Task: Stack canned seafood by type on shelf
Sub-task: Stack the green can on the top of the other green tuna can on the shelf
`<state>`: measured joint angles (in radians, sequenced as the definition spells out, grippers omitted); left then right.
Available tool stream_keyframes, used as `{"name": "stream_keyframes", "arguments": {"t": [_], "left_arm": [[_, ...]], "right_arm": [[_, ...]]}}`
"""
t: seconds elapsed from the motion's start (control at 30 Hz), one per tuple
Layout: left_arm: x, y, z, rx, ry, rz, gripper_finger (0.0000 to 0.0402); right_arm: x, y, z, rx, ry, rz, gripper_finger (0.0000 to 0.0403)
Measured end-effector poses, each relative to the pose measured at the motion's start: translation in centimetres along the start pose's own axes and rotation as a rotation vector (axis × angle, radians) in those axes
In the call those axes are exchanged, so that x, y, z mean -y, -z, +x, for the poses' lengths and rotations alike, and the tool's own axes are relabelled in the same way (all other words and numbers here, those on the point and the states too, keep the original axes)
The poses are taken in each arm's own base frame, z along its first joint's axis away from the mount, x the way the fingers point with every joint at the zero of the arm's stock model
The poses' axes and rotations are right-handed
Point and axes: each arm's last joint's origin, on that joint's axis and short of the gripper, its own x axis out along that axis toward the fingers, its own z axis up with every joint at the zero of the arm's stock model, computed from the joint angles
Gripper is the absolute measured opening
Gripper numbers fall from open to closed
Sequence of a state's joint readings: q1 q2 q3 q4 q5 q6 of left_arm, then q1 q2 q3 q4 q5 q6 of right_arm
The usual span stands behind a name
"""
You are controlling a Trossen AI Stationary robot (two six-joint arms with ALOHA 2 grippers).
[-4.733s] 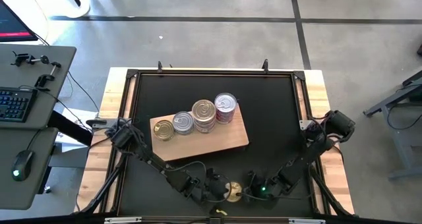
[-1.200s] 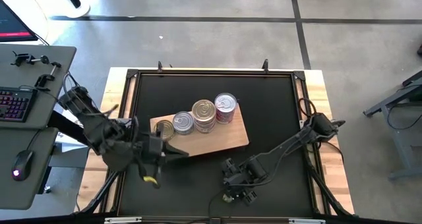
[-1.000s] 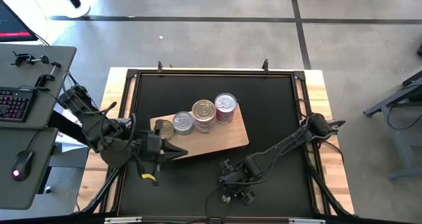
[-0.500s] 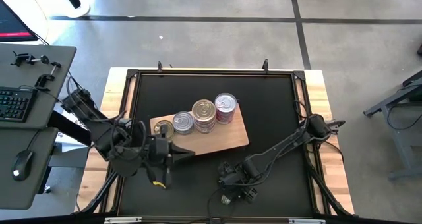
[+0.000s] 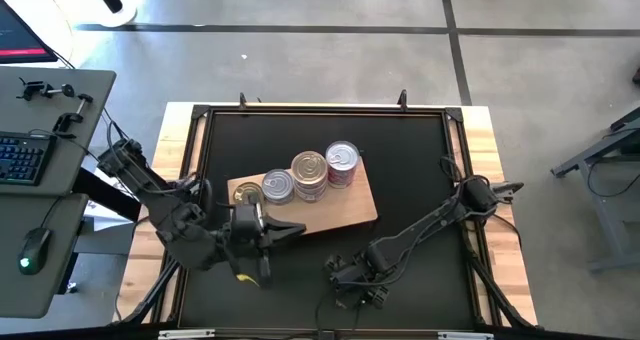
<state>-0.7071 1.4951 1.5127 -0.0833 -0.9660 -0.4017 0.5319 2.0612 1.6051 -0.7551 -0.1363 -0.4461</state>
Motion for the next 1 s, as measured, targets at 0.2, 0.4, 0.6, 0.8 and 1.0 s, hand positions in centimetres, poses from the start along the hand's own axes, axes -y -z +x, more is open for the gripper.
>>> {"name": "stream_keyframes", "arguments": {"t": [0.2, 0.4, 0.6, 0.8, 1.0], "left_arm": [[0.1, -2.7, -1.1, 0.112, 0.046, 0.03, 0.0], [-0.2, -3.7, -2.3, 0.123, 0.042, 0.085, 0.0], [-1.0, -6.0, -5.2, 0.151, 0.067, 0.13, 0.0], [-2.1, -7.1, -7.8, 0.133, -0.005, 0.198, 0.0], [-2.4, -5.7, -9.4, 0.084, -0.149, 0.209, 0.0]], "right_arm": [[-0.4, -0.2, 0.6, -0.017, 0.013, -0.012, 0.0231], [-0.7, -0.5, 0.3, -0.052, 0.084, -0.007, 0.0141], [-0.2, -1.9, -2.2, -0.099, 0.221, -0.013, 0.012], [2.0, -5.3, -8.0, 0.043, 0.415, -0.024, 0.012], [4.7, -7.8, -12.4, 0.236, 0.67, -0.074, 0.012]]}}
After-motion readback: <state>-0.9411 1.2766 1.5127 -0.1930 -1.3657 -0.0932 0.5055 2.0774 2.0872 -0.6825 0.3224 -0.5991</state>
